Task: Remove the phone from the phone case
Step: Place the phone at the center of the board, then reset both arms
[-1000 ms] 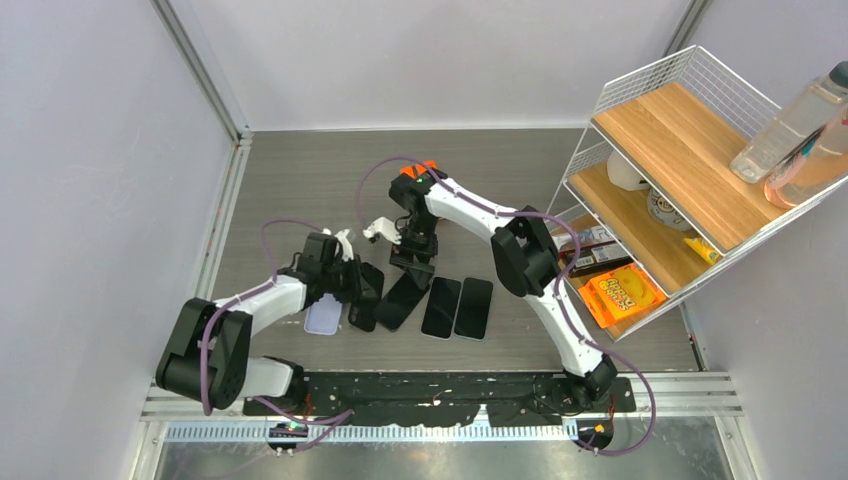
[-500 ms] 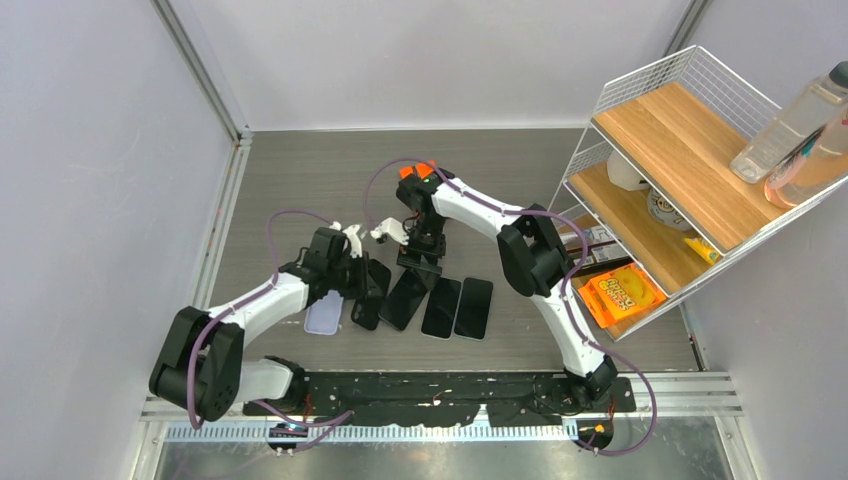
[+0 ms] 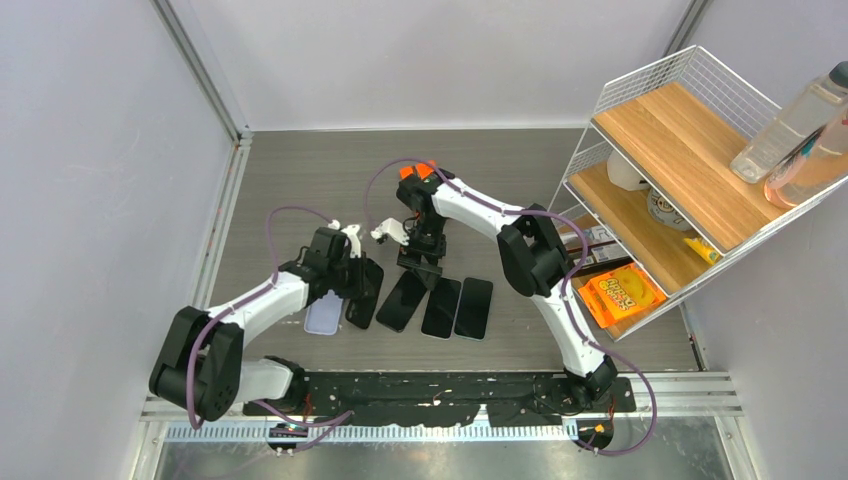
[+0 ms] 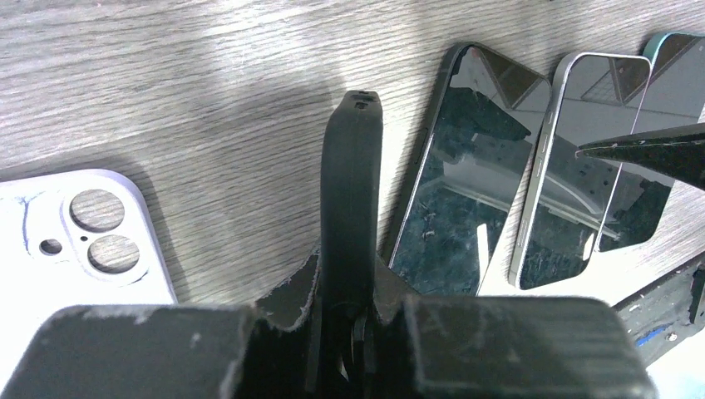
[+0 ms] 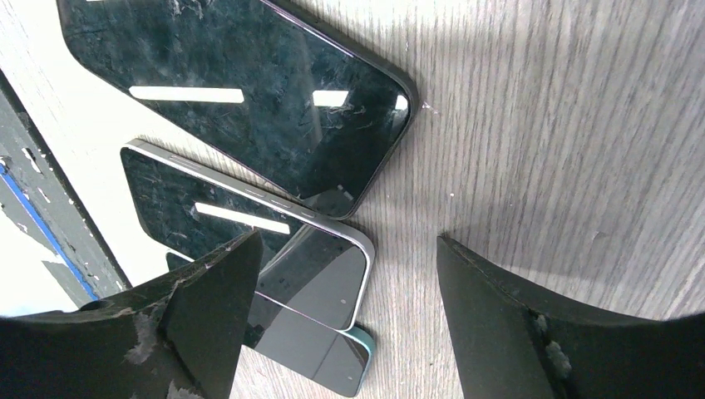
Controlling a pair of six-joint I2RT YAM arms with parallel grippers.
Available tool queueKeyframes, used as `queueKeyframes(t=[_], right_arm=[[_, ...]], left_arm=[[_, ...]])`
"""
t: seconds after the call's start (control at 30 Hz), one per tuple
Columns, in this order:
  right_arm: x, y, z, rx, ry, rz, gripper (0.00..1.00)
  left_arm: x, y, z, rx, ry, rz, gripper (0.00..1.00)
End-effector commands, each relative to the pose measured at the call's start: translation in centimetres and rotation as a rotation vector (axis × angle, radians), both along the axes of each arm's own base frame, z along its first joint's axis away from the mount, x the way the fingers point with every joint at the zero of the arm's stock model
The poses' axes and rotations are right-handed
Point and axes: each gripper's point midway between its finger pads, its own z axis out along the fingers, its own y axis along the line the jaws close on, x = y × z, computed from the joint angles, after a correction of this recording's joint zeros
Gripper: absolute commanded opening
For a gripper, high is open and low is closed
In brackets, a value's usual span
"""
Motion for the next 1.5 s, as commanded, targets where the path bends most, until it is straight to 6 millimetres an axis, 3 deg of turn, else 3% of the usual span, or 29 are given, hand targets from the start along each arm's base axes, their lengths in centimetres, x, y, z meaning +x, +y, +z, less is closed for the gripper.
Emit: queueKeyframes(t=[0.0,0.23,0.5,0.57,0.67,1.03,1.2,1.3,1.47], right_arm=[[0.3,0.4,2.7,0.048,-0.045,-0.005,0.83],[0.0,0.2,3.0,0.053,-0.048,-0.006,0.85],[-0.1,0.1,3.8,0.064,-0.061,-0.01,0.86],[-0.1,0.0,3.8,0.064,-0.066,-0.011,0.87],[0.0,0.0,3.9,0.063,-0.069,-0.011,0.87],[0.3,0.0,4.2,0.066,-0.083,-0.012,0.88],[0.4,0.0,4.3,0.064,-0.087,-0.011,0.88],[0.6,0.1,4.8,0.073,-0.099,-0.015,0.89],[1.3,0.3,7.8,0.119,-0.177,-0.041,0.96]], left_arm=[[1.5,-0.8,1.1,-0.026,-0.066,-0.014,0.0],[1.7,-1.8,0.1,-0.078,-0.046,-0.029,0.0],[0.5,-4.1,0.2,-0.243,-0.002,-0.056,0.02],[0.3,-4.1,0.2,-0.257,-0.005,-0.033,0.09],[0.3,-3.5,0.1,-0.241,-0.013,0.0,0.27],[0.8,0.5,-1.2,-0.037,-0.005,0.09,0.61],[1.7,2.0,-0.1,0.025,-0.046,0.113,0.8],[2.4,2.7,0.8,0.041,-0.083,0.132,0.85],[4.1,3.4,3.9,0.059,-0.187,0.134,0.92]])
